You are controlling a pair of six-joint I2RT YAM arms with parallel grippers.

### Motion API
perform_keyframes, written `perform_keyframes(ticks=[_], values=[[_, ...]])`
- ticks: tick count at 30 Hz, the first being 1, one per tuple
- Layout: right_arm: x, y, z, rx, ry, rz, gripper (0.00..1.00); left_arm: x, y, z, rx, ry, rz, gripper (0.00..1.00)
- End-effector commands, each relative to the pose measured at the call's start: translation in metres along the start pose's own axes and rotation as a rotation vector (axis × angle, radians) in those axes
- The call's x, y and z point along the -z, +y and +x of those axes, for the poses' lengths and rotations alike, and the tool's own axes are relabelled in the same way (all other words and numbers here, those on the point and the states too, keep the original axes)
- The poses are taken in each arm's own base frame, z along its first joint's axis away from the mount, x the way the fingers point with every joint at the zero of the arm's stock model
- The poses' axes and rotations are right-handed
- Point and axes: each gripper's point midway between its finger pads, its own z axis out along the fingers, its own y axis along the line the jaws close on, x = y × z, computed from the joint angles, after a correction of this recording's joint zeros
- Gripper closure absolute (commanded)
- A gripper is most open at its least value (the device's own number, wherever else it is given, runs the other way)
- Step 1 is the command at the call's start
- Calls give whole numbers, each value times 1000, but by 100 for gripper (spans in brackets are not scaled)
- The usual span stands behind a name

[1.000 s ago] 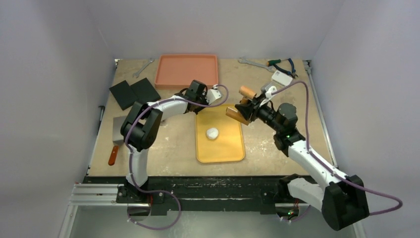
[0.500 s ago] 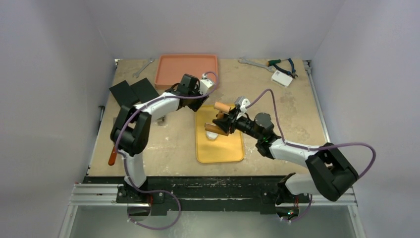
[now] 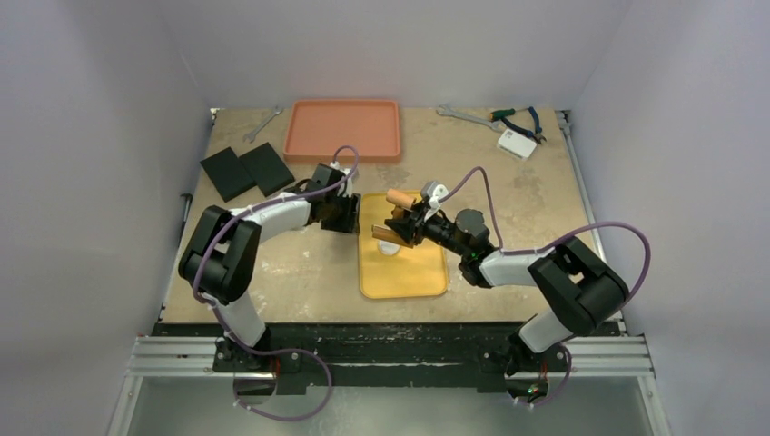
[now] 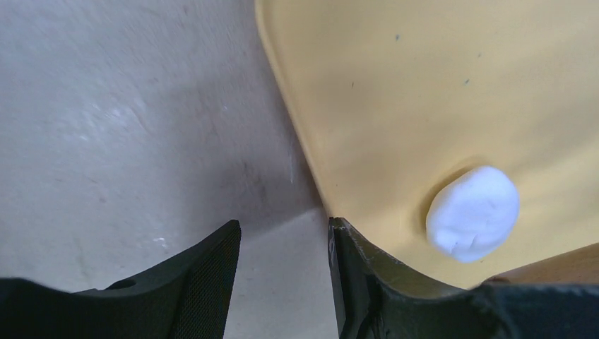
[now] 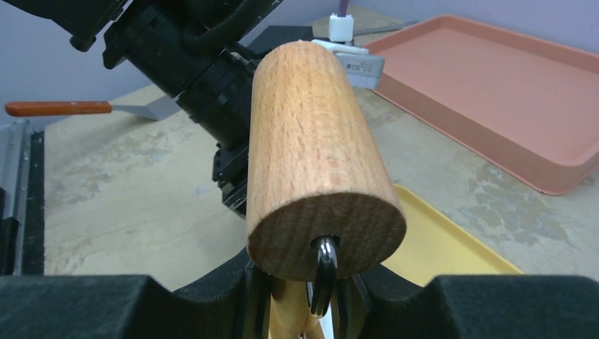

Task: Roll out the dumpling wrappers from the dough
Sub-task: Flatten out the dough on the work surface.

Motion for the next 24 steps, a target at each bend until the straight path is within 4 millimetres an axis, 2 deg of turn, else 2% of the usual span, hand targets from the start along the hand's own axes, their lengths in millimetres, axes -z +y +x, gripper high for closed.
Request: perform_keyframes(ticks=[1,8,14,18,21,23,24], values=[[-13,-3,-42,94,-160,5,100,-4,-24,5,108,18,75,52],[-15,3,-11,63,-102,-3,100,-15,-34,16,112,42,97,53],[-8,-1,1,63,-78,32,100,-20,-29,11,101,23,68,56],[-1,-3,16,53,-55,49,100,-31,-26,22,110,54,50,69],[3,-6,26,50,-33,63,100,-38,-23,28,127,69,41,85],[6,-5,32,48,-25,65,100,-40,-22,30,142,79,34,100],[7,-6,35,46,-18,72,100,-40,-22,31,150,79,32,100]])
